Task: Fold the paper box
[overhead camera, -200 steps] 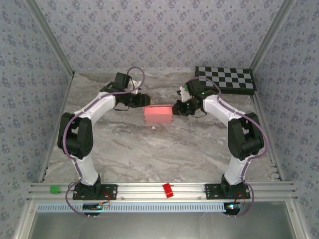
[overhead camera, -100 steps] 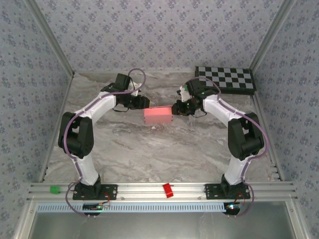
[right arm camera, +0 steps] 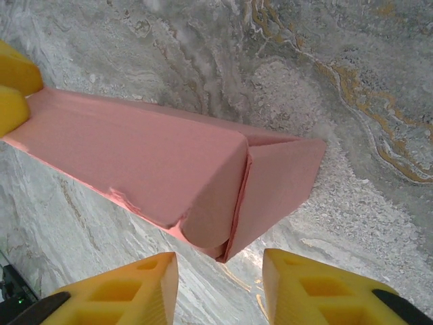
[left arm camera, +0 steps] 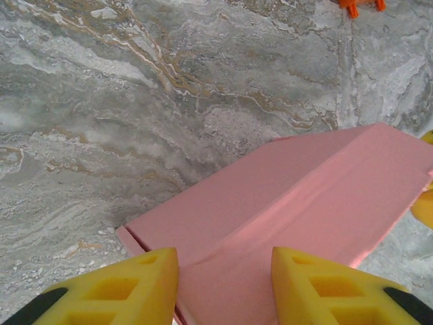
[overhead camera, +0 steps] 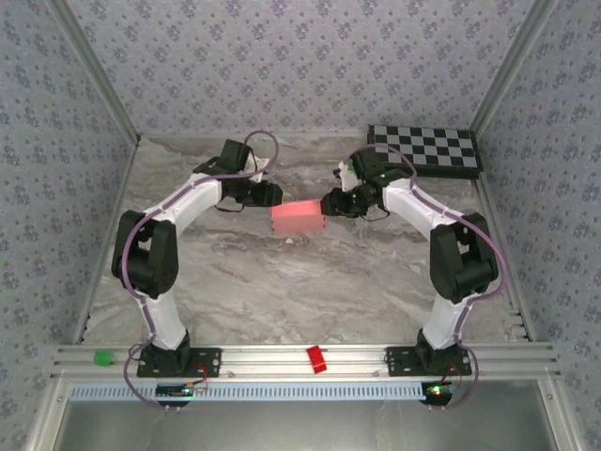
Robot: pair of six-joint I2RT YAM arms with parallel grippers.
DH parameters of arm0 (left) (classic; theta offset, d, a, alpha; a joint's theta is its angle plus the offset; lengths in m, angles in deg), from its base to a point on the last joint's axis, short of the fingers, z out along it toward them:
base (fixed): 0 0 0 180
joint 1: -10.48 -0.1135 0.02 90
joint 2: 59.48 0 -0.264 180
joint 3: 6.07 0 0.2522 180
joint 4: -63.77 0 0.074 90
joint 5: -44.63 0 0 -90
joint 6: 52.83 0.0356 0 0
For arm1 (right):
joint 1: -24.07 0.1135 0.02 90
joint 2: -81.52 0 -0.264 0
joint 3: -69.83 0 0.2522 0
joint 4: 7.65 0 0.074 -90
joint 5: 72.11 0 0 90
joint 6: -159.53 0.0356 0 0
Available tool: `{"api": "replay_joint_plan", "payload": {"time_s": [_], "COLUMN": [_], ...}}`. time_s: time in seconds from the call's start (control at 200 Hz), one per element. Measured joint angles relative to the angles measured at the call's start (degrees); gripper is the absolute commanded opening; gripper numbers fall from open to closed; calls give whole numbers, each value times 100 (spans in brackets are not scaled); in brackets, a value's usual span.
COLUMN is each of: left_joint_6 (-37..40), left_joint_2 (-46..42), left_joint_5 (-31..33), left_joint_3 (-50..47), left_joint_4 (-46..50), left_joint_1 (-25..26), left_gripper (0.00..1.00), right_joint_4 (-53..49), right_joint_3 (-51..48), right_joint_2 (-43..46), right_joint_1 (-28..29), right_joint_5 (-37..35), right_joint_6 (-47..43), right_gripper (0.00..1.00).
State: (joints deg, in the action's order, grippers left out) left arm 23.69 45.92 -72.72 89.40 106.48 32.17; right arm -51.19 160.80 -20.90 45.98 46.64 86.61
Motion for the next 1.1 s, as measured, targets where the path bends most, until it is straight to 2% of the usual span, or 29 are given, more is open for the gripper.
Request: {"api": "replay_joint_plan", "payload": {"time_s": [0.36, 1.099], "left_joint_6": [2, 61], "left_joint_2": [17, 22], "left_joint_5": [127, 142], "left_joint_3": [11, 20], "left_joint_4": [9, 46], "left_joint_1": [52, 61], "left_gripper": [41, 41], "right_joint_4": [369, 472], "right_joint_3": [-2, 155], "right_joint_2": [203, -131], "right_joint_1": [-28, -101], "right_joint_5": [216, 216], "right_joint_6": [127, 455], "right_gripper": [46, 45]}}
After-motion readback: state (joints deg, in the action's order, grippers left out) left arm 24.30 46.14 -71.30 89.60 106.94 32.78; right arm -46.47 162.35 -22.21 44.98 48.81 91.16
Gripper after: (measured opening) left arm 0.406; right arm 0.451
